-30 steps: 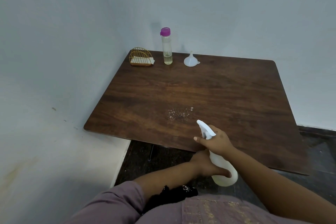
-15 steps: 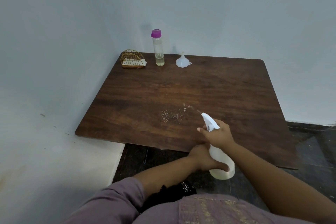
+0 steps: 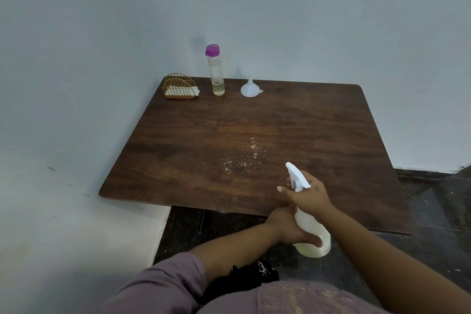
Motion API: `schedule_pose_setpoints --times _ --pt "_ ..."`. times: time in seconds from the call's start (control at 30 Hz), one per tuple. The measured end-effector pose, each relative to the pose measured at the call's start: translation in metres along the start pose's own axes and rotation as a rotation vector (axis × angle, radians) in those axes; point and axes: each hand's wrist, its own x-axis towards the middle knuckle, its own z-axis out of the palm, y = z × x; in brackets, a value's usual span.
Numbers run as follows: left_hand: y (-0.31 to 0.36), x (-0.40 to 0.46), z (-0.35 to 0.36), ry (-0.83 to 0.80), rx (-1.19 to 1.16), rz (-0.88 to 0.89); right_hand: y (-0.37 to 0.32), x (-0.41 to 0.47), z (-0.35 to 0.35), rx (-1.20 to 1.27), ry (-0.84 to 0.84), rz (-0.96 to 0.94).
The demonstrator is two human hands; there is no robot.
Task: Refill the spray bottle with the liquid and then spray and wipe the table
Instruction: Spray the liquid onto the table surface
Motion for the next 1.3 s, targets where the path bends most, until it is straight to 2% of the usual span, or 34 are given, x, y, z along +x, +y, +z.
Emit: schedule_pose_setpoints --times 0.2,0.37,0.53,0.7,0.83,1.03,1.17,1.3 --pt "0.007 -0.004 0.008 -0.010 0.040 0.062 0.006 -0.011 -0.004 -0.018 0.135 0.005" --pt "0.008 -0.001 0.011 -0.059 0.066 0.055 0.011 -0.014 -0.012 0.006 0.052 0.075" --pt "0.010 0.003 0.025 -0.094 0.049 0.048 0.020 -0.020 -0.017 -0.002 0.106 0.090" --pt "0.010 0.011 0.038 -0.116 0.035 0.048 0.030 -0.021 -0.025 -0.017 0.056 0.134" --pt "0.012 0.016 0.050 -0.111 0.013 0.031 0.034 -0.022 -0.027 0.005 0.080 0.150" --pt "0.015 0.016 0.063 -0.126 -0.056 -0.032 0.036 -0.024 -0.029 -0.179 -0.098 0.148" --pt "0.017 0.016 0.062 -0.110 -0.043 -0.056 0.036 -0.022 -0.031 -0.152 -0.198 0.152" --pt "0.018 0.015 0.060 -0.087 -0.034 -0.029 0.033 -0.019 -0.028 -0.227 -0.041 0.078"
